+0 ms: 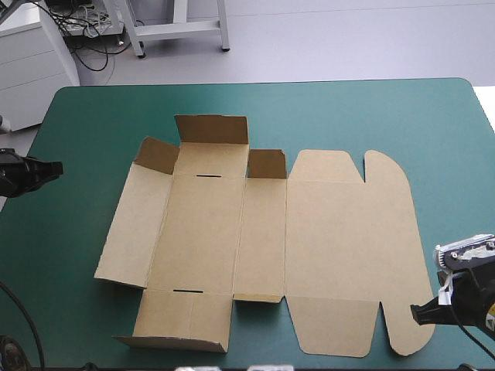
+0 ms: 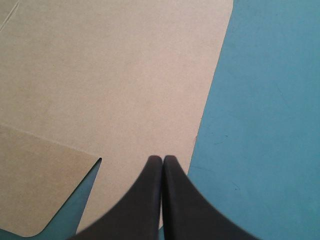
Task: Fold the box
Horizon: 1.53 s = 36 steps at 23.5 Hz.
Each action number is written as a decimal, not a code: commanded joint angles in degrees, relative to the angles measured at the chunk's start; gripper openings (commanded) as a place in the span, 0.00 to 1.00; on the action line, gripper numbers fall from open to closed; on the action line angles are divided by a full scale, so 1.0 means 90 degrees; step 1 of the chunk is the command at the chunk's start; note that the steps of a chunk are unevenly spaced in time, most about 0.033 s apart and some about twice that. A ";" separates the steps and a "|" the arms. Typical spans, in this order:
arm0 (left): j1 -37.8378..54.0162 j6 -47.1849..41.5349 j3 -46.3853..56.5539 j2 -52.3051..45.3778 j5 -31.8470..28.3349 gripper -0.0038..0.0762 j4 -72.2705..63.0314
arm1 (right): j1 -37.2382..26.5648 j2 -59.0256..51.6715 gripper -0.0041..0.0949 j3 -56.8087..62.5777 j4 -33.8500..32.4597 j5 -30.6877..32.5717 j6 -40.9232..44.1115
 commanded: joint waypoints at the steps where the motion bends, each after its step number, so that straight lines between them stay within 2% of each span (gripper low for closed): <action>1: 0.0319 -0.0406 0.0205 -0.0136 -0.0469 0.04 -0.0401 | -0.0027 0.0052 0.02 -0.0163 -0.0180 -0.0387 -0.0041; 4: 0.0442 -0.0620 0.0699 -0.0037 -0.0703 0.10 -0.0412 | -0.0027 0.0052 0.02 -0.0163 -0.0179 -0.0403 -0.0070; 6: 0.0442 -0.0582 0.1087 0.0144 -0.0498 0.31 -0.0412 | -0.0027 0.0052 0.02 -0.0163 -0.0179 -0.0428 -0.0084; 8: 0.0442 -0.0485 0.1500 0.0417 -0.0477 0.68 -0.0476 | -0.0027 0.0052 0.02 -0.0163 -0.0179 -0.0428 -0.0084; 10: 0.0399 -0.0469 0.1671 0.0665 -0.0343 0.85 -0.0494 | -0.0027 0.0052 0.02 -0.0163 -0.0179 -0.0476 -0.0084; 14: -0.0122 -0.0104 0.1774 0.1231 0.0392 0.85 -0.0536 | -0.0027 0.0052 0.02 -0.0163 -0.0179 -0.0503 -0.0084; 17: -0.0837 -0.0104 0.1783 0.1561 0.0392 0.85 -0.0405 | -0.0027 0.0052 0.02 -0.0163 -0.0179 -0.0503 -0.0084; 23: -0.1334 -0.0104 0.1935 0.1886 0.0392 0.85 -0.0137 | -0.0027 0.0052 0.02 -0.0163 -0.0168 -0.0503 -0.0084; 27: -0.1396 -0.0104 0.2261 0.1932 0.0392 0.85 0.0351 | -0.0027 0.0052 0.02 -0.0163 -0.0168 -0.0503 -0.0084; 36: -0.1396 0.0034 0.2598 0.1932 0.0392 0.85 -0.0026 | -0.0027 0.0052 0.02 -0.0163 -0.0131 -0.0490 -0.0084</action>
